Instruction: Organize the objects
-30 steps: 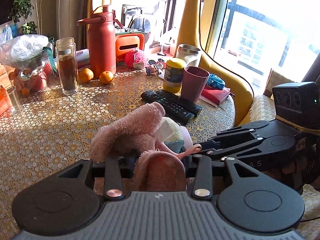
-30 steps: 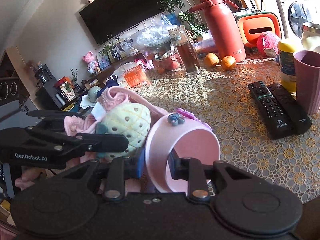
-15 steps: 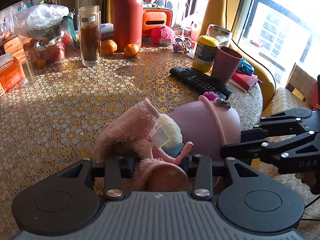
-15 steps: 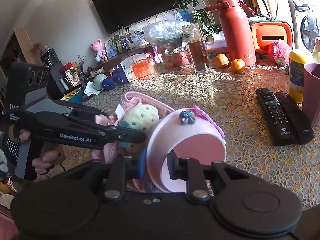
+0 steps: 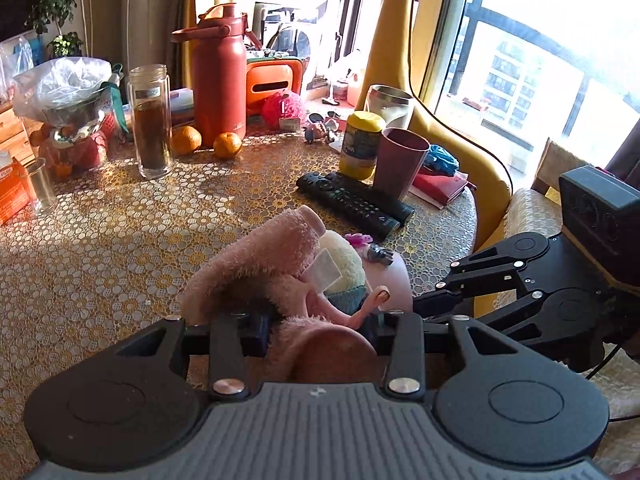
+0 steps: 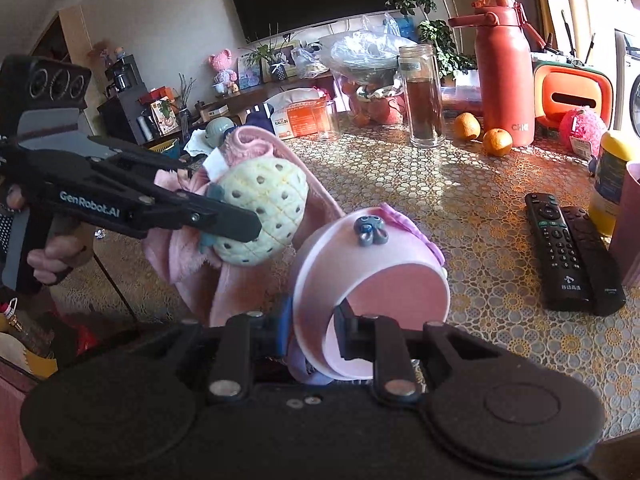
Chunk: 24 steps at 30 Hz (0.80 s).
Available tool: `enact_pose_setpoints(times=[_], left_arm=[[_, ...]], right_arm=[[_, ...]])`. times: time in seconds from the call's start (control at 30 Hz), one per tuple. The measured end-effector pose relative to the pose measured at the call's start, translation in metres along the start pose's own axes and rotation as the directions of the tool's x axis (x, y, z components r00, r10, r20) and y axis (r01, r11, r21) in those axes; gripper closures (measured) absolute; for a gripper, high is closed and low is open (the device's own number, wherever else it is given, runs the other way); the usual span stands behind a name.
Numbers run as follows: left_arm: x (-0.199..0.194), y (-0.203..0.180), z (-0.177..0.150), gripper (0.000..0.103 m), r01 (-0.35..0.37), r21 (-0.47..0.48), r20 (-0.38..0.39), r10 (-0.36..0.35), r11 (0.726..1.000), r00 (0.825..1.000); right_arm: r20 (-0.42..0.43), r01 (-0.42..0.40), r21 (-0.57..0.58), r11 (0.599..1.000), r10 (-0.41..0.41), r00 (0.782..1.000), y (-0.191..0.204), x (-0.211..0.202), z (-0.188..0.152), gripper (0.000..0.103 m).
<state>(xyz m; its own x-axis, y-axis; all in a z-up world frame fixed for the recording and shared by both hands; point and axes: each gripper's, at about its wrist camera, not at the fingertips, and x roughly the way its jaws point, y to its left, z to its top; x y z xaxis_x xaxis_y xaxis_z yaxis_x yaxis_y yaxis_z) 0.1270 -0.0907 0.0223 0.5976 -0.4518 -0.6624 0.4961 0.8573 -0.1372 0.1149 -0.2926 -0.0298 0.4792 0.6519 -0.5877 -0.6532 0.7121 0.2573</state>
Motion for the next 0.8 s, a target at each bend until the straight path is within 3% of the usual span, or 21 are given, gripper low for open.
enact_pose_setpoints(times=[0.23,0.8], left_arm=[[0.013,-0.009,0.005,0.064,0.005,0.027,0.0,-0.005,1.0,1.0],[0.035,0.015,-0.004,0.064,-0.075,-0.018,-0.054,0.074,0.997,0.996]], right_arm=[[-0.005,0.001,-0.018,1.0,-0.001,1.0,0.0,-0.001,0.0,0.081],[-0.01,0.005,-0.04,0.999,-0.005,1.0,0.0,-0.002,0.002,0.081]])
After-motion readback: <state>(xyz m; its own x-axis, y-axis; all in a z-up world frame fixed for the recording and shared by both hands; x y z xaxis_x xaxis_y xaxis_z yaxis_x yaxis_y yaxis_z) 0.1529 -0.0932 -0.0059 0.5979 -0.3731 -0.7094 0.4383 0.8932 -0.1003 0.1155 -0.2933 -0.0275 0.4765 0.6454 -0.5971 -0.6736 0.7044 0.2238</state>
